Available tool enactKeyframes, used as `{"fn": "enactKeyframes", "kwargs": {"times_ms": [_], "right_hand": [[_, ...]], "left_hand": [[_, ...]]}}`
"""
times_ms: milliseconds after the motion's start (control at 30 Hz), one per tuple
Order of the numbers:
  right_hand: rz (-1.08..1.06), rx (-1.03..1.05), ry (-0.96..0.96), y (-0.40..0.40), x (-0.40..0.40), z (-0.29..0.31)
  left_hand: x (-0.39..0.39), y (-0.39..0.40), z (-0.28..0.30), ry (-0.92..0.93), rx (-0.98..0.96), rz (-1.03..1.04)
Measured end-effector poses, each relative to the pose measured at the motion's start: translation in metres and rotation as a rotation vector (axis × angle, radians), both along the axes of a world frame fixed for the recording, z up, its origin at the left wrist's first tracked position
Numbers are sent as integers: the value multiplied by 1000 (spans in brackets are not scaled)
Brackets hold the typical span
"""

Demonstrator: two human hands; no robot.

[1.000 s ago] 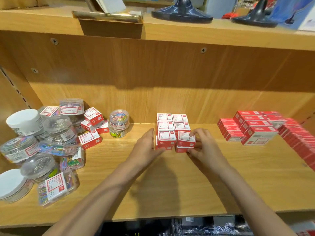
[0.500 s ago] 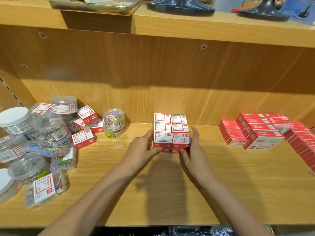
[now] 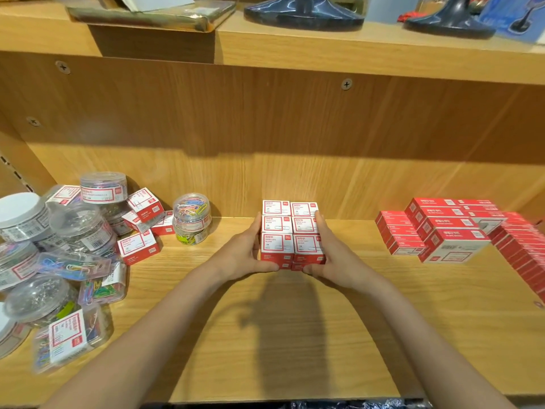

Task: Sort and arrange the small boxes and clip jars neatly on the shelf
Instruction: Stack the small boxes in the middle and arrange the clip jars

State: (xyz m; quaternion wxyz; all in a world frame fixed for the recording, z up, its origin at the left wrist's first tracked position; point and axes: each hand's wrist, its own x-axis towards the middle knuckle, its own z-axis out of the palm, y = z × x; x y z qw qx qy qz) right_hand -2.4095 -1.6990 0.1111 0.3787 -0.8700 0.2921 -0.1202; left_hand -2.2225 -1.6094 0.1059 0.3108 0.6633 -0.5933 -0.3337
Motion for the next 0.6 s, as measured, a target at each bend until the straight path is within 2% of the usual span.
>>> {"fn": "enactKeyframes", "kwargs": {"times_ms": [600], "right_hand": [[-65,-20,94,-6,-21,9]], "left_hand": [[-18,-15,-5,-85,18,1]]}}
